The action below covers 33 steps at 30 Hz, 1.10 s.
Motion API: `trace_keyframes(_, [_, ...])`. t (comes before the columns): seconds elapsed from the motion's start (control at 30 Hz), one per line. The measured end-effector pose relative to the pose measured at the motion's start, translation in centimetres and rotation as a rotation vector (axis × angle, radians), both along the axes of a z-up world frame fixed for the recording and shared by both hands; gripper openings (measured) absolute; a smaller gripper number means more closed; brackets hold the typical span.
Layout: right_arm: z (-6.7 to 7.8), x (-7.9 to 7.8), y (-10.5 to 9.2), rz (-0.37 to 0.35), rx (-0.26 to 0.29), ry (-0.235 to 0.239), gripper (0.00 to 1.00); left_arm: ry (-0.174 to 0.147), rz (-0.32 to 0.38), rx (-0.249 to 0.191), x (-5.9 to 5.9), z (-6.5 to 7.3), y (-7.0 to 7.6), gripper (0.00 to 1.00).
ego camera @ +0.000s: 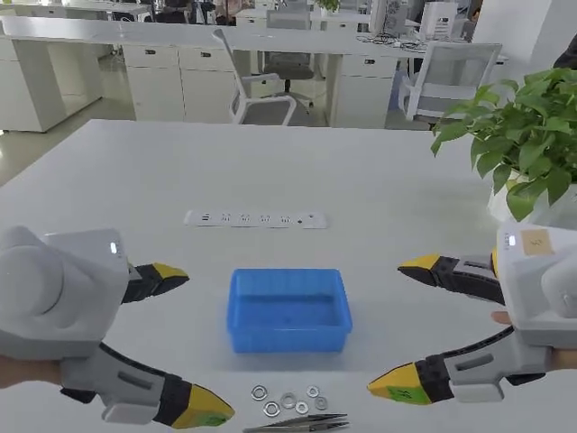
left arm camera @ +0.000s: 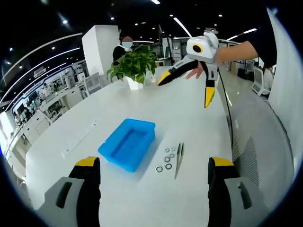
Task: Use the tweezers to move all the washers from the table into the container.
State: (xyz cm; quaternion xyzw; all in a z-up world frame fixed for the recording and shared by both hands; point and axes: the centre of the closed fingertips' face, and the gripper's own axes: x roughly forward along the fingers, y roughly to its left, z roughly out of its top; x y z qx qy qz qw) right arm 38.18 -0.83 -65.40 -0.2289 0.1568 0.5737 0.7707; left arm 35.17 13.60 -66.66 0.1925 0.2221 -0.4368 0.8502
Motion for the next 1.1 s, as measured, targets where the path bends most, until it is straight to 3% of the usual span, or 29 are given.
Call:
trace_keyframes(0.63, [-0.01,0.12,-0.16,-0.007,-0.001,0.005,0.89,-0.008,-0.005,-0.005,-0.08,0.02,-0.37,1.0])
trace_keyframes(1.1, [-0.57,-0.21,-0.01,0.008,-0.025,0.01,0.89,0.005,0.001,0.014,-0.54,-0.84,0.08,1.0])
